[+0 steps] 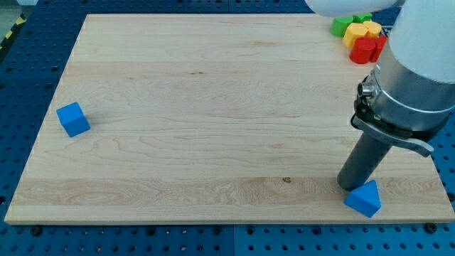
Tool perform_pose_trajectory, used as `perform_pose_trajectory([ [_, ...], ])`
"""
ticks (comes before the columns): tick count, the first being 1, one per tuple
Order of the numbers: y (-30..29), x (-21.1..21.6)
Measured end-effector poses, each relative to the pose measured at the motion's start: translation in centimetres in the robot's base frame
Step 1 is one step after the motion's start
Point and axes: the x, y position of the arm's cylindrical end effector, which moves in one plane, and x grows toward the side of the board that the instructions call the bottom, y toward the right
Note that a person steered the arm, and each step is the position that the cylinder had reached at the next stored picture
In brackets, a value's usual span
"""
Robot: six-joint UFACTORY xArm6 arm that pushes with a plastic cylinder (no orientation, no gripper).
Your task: Move the blue triangle to the bottom right corner of the board
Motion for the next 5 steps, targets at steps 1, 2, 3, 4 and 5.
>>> perform_pose_trajectory([
  [1,-4.3,0.3],
  [2,-5.8,1.3],
  [3,-2.8,3.7],
  [4,-0.7,2.6],
  [5,1.9,2.0],
])
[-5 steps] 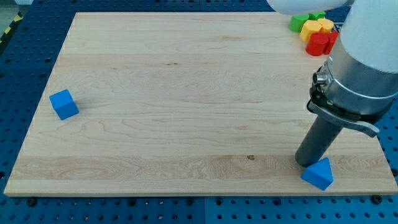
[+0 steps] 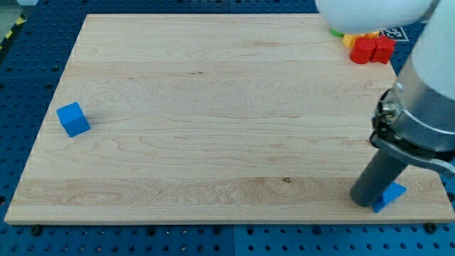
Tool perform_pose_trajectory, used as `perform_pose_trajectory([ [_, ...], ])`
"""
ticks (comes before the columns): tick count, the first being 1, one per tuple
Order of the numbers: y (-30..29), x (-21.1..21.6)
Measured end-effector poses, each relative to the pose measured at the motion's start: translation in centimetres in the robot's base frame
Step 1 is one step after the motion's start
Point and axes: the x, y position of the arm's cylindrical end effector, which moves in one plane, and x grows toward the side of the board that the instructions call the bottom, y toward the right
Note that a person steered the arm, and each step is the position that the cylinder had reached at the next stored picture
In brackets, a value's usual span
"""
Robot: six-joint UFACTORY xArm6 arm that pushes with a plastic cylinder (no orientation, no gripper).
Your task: Move the blue triangle to the bottom right corner of the board
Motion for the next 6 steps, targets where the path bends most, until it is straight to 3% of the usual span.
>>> perform_pose_trajectory([
  [4,4.0,-0.2],
  [6,3.0,-0.5],
])
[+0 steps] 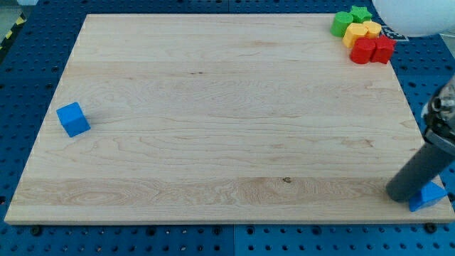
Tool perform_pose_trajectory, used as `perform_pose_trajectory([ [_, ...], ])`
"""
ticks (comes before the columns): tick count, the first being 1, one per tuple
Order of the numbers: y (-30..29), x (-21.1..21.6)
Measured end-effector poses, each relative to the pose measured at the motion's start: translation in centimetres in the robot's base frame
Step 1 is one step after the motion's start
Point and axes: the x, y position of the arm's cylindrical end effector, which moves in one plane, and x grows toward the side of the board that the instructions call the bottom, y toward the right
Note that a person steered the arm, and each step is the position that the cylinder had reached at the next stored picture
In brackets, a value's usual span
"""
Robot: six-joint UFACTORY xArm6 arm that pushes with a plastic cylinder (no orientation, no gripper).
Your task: Move the blue triangle to the bottom right corner of the board
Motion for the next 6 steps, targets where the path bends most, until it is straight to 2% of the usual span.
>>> perform_pose_trajectory([
  [2,-9.7,-0.4],
  [6,-12.3,-0.4],
])
